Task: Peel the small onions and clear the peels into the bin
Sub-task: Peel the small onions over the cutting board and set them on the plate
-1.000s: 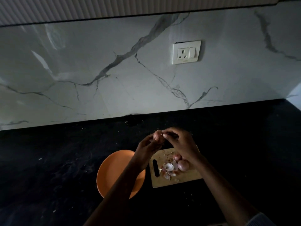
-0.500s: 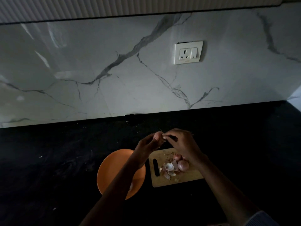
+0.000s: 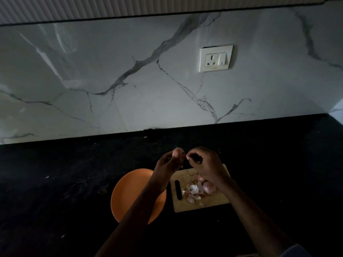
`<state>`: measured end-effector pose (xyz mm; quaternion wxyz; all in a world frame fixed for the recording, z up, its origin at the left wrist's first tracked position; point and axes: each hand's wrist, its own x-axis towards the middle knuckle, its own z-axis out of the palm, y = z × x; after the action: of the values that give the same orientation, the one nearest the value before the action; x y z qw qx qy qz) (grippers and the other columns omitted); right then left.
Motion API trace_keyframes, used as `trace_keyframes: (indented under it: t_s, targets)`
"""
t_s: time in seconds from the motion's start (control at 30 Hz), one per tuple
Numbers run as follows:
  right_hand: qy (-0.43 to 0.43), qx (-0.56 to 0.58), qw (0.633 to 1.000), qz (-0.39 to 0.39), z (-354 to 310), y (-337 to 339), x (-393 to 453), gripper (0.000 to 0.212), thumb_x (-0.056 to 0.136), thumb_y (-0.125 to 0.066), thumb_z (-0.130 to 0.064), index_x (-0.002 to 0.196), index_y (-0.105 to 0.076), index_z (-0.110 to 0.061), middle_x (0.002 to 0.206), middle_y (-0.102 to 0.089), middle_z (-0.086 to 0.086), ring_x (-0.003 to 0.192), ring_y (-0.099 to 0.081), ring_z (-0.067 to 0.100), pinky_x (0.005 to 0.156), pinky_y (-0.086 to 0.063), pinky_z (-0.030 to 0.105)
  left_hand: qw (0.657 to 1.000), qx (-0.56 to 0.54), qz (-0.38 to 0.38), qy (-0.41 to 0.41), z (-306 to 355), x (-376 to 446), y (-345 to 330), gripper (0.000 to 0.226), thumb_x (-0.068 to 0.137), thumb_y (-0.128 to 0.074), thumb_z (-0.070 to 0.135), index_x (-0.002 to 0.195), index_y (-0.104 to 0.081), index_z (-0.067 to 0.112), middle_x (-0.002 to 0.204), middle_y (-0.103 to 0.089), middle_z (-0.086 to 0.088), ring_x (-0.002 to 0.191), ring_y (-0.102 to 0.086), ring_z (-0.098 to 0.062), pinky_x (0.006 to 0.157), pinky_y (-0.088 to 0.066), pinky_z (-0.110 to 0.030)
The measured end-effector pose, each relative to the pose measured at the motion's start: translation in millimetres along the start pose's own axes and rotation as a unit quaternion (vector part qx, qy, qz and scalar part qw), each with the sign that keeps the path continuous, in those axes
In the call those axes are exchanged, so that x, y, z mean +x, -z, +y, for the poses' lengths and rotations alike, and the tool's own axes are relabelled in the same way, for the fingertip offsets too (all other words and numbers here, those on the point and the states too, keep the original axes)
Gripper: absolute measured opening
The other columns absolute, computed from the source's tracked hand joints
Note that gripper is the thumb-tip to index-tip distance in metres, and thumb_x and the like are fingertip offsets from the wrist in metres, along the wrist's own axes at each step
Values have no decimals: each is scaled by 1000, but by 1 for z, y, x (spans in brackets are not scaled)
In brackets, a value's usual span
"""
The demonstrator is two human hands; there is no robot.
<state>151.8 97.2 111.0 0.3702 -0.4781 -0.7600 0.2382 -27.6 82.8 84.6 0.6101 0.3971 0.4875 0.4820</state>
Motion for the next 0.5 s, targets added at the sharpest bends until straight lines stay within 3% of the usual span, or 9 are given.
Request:
trace_keyframes:
  t_s: [0.1, 0.13, 0.27, 0.4, 0.5]
  targets:
    - [-41, 1, 999, 24, 6, 1, -1, 4, 94, -67, -23, 95, -70, -20, 90, -68, -10, 82, -64, 3, 69, -51, 22, 999, -52, 4, 16, 7, -3, 0, 23, 104, -47, 12, 116, -66, 12, 107, -72, -9, 104, -66, -23, 92, -53, -31]
    - [-50, -8, 999, 15, 9, 1, -1, 3, 94, -68, -22, 96, -69, -21, 91, -67, -10, 84, -64, 3, 71, -51, 22, 998, -66, 9, 24, 8, -3, 1, 24, 104, -46, 12, 120, -64, 9, 109, -71, -9, 105, -66, -24, 95, -52, -33]
    - [-98, 17, 994, -40, 11, 1, -6, 28, 92, -70, -12, 116, -66, -25, 102, -68, -13, 97, -64, -1, 80, -48, 12, 992, -107, 28, 57, 6, 0, 6, 39, 104, -44, 17, 139, -51, 0, 135, -58, -23, 123, -55, -34, 100, -44, -40]
    - [-114, 70, 991, -10, 1, -1, -3, 22, 92, -71, -25, 113, -68, -28, 101, -71, -13, 95, -65, -3, 79, -50, 12, 990, -130, 6, 59, 10, -4, -1, 42, 94, -51, 25, 130, -59, 5, 133, -60, -19, 117, -58, -27, 96, -46, -34]
    - [-80, 80, 994, 0, -4, 0, 2, 23, 92, -72, -24, 115, -70, -26, 107, -71, -13, 99, -66, -2, 83, -52, 15, 993, -104, -8, 56, 9, -3, -1, 45, 94, -54, 29, 133, -59, 6, 135, -61, -17, 122, -57, -28, 102, -44, -37]
